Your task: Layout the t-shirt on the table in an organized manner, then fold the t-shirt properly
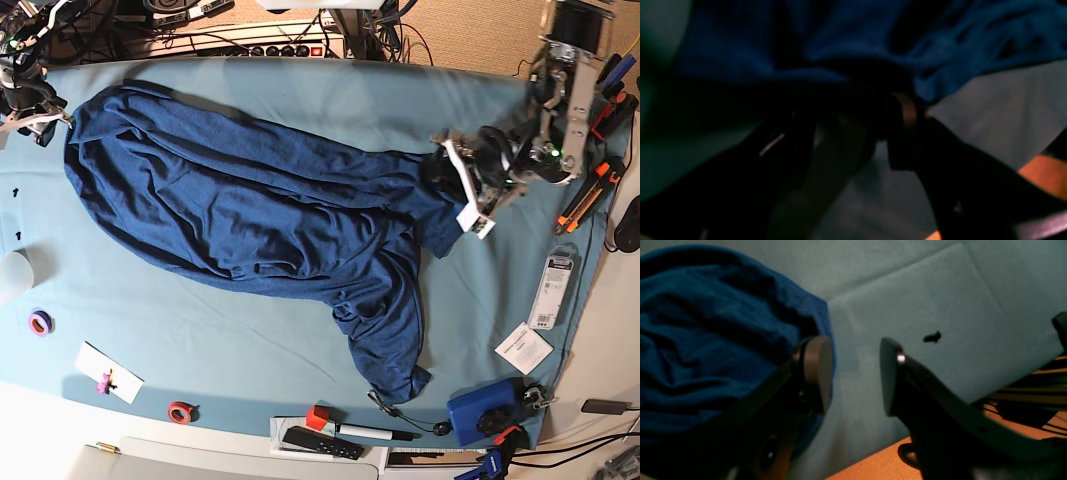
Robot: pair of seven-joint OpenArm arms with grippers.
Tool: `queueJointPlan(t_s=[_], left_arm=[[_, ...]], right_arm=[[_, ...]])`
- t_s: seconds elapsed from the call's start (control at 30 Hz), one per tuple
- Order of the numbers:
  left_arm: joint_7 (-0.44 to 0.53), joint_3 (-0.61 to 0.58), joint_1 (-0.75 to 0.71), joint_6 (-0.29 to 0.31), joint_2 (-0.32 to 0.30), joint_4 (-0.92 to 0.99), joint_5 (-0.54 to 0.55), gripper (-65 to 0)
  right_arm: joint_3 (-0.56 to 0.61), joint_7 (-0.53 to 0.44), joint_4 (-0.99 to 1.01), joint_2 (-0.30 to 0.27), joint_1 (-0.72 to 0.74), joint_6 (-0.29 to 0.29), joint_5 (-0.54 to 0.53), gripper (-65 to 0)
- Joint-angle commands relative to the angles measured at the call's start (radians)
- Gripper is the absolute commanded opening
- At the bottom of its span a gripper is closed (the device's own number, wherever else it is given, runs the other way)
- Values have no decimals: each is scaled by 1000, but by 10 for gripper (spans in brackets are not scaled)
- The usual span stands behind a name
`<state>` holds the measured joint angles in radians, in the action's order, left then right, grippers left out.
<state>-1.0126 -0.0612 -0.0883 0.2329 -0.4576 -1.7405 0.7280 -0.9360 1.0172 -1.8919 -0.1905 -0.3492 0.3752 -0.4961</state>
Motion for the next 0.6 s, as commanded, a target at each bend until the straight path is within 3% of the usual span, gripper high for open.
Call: queueJointPlan(t_s=[0.0, 0.3, 0.43, 0.57], left_arm=[[-11, 25, 3, 0, -3, -7, 12, -315], [-27, 258, -9, 29, 14, -7, 121, -315], [-27, 283, -48, 29, 21, -7, 156, -315], [-35, 283, -73, 30, 85, -7, 178, -315]], right_arm=[[-7, -18, -18, -17, 0, 2, -4, -407], [-7, -17, -18, -17, 0, 2, -5, -407], [-7, -16, -18, -17, 0, 2, -5, -407], [-7, -16, -18, -17, 0, 2, -5, -407]])
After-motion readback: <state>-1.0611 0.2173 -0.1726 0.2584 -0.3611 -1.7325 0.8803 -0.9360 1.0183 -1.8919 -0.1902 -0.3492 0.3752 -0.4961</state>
